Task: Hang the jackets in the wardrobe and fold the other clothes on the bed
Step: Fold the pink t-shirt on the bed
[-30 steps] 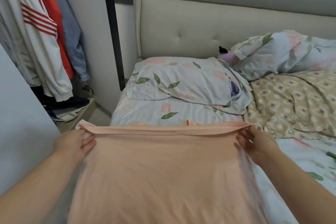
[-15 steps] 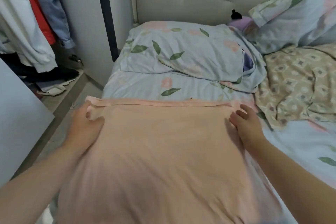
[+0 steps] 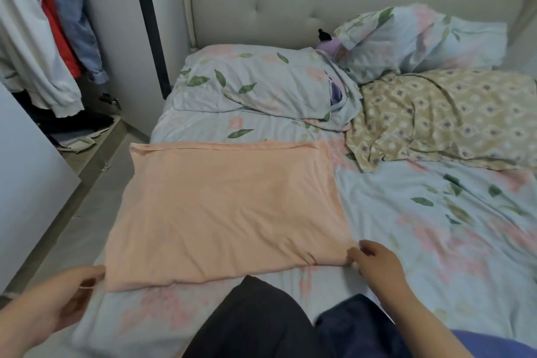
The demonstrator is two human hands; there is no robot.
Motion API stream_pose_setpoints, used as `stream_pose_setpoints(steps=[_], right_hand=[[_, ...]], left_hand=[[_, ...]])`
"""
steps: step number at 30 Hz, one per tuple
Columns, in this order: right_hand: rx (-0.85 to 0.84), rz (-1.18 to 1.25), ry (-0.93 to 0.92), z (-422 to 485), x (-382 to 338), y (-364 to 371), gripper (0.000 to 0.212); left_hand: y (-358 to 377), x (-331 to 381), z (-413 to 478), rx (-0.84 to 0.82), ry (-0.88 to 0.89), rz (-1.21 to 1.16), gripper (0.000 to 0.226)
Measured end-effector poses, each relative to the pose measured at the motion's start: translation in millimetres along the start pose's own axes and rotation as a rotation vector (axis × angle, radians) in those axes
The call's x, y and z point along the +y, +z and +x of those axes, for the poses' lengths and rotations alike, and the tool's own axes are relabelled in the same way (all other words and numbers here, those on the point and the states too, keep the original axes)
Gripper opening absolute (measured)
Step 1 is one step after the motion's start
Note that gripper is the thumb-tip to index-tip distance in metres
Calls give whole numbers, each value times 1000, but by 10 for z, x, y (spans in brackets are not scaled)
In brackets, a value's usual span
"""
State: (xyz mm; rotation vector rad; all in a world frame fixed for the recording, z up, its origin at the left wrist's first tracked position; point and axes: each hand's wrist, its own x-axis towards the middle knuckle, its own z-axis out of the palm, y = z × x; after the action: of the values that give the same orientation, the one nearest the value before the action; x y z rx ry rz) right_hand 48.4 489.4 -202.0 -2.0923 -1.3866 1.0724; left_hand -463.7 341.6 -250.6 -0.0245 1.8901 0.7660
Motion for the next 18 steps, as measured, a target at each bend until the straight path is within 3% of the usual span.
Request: stream_pose_setpoints(steps=[3,6,11,15,18], right_hand=[[-189,305,79,-78,-55,13,12],[-153,469,108,-103,-84,58,13],[-235,455,133,-65,-132,16,12],[-251,468,162,17,-40,41,11],[-230,641,174,1,31,102,13]], left_hand=[[46,11,-218,-71,2,-129,29],[162,-14,-451,-108,89,-262,19],[266,-30,-572,-89,237,-343,54],[158,-5,-574,-151,242,-361,59],[122,-8,-536,-170,245,-326,30]])
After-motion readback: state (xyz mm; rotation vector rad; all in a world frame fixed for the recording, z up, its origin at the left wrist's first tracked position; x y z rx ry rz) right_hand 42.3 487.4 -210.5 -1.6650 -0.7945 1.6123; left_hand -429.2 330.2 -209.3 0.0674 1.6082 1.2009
